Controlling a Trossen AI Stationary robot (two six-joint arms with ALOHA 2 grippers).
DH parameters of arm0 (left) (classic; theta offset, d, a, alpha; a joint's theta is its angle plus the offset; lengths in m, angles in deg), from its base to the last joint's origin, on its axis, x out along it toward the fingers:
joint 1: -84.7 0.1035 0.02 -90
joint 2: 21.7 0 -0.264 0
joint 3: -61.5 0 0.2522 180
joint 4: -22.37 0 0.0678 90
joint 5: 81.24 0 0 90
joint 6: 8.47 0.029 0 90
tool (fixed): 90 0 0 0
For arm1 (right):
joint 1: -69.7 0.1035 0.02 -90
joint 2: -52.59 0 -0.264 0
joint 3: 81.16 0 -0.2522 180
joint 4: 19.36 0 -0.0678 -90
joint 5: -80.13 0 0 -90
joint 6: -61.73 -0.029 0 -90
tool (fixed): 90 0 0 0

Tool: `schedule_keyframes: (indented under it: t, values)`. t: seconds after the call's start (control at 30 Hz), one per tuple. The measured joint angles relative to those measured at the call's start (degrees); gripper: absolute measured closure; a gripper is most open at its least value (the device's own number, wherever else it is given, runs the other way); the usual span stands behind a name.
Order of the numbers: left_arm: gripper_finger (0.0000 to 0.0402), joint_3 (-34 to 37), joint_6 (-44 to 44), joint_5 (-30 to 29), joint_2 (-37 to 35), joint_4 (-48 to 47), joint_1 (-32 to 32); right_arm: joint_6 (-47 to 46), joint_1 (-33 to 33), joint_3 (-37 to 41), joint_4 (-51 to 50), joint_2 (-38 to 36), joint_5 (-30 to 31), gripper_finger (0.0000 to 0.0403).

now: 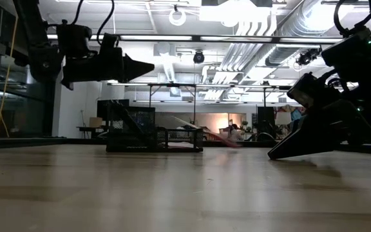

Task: Pick and place office supplies into organizer
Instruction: Put the red scissors into the black desk organizer

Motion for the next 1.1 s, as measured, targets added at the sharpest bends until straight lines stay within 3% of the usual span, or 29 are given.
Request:
schedule_keyframes:
  t: [0.17, 0.27, 0.4, 0.5, 0.73, 1.1]
  values:
    - [0.0321, -2.28, -8.49, 3.52, -0.02, -0.82, -0.05, 0.00, -0.02, 0.00, 0.00, 0.01, 0.00, 0.0345]
    - [0.0309, -4.74, -16.02, 3.51, -0.02, -8.09, -0.36, 0.00, -0.02, 0.00, 0.01, 0.01, -0.01, 0.0345]
    - [0.0286, -8.97, -16.15, 4.02, -0.02, -20.12, -3.11, 0.00, -0.01, 0.00, 0.00, -0.01, 0.00, 0.0345]
    - [0.0272, -11.71, -17.17, 9.39, -0.33, -24.63, -4.36, 0.00, 0.00, 0.00, 0.01, -0.01, -0.01, 0.0345]
    - [0.0257, -13.60, -24.89, 24.37, -1.93, -25.05, -4.61, 0.00, -0.01, 0.00, 0.00, 0.01, -0.01, 0.0345]
    - [0.0257, -13.77, -25.38, 24.72, -1.92, -25.80, -7.93, 0.00, 0.00, 0.00, 0.00, 0.01, 0.00, 0.0345]
